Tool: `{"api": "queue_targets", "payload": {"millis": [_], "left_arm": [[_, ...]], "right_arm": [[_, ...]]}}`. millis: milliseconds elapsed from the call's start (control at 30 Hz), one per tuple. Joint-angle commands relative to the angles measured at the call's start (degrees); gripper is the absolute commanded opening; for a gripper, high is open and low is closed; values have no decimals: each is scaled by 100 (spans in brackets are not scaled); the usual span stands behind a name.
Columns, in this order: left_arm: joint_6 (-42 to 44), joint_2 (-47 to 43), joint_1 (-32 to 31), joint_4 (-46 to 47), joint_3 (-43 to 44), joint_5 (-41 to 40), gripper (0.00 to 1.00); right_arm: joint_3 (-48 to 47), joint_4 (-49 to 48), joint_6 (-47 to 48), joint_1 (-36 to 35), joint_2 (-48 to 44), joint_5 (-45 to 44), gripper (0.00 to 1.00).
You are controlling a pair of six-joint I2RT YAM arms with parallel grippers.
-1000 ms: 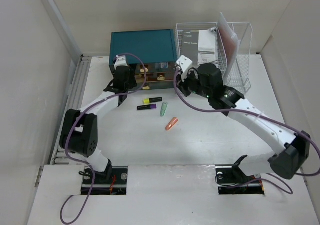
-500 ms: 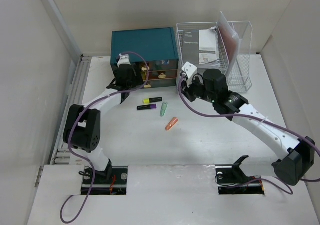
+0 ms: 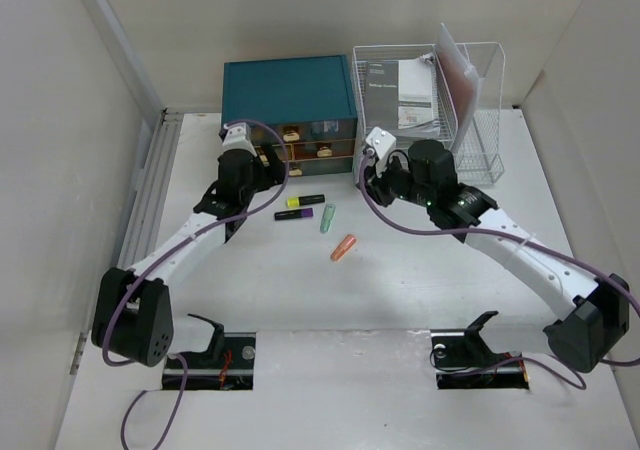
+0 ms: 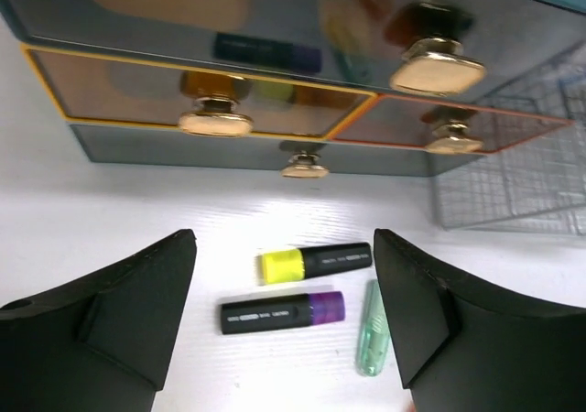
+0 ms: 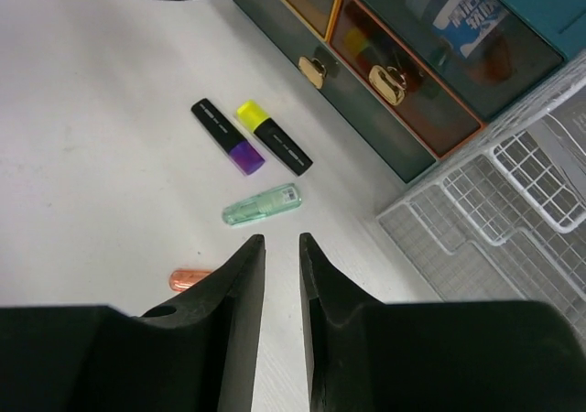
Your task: Organize the desk
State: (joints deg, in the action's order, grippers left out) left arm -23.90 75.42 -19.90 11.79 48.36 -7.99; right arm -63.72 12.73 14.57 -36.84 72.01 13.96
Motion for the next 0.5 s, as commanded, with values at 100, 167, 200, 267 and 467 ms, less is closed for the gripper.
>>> {"api": "queue_targets", "payload": {"millis": [100, 167, 200, 267, 467], "left_arm": [[-45, 288, -269, 438, -151, 157, 70], [16, 656, -330, 578, -81, 105, 68], [17, 780, -391, 579, 50, 35, 66], [79, 991, -392, 674, 103, -27, 65], [140, 1265, -515, 1131, 156, -238, 61]], "right_arm": [[27, -394, -287, 317, -170, 81, 27], [-26, -394, -340, 397, -170, 81, 31], [-26, -394, -341, 466, -170, 151, 34], [-26, -394, -411, 537, -170, 291, 36], [-26, -394, -464, 669, -170, 353, 36]]}}
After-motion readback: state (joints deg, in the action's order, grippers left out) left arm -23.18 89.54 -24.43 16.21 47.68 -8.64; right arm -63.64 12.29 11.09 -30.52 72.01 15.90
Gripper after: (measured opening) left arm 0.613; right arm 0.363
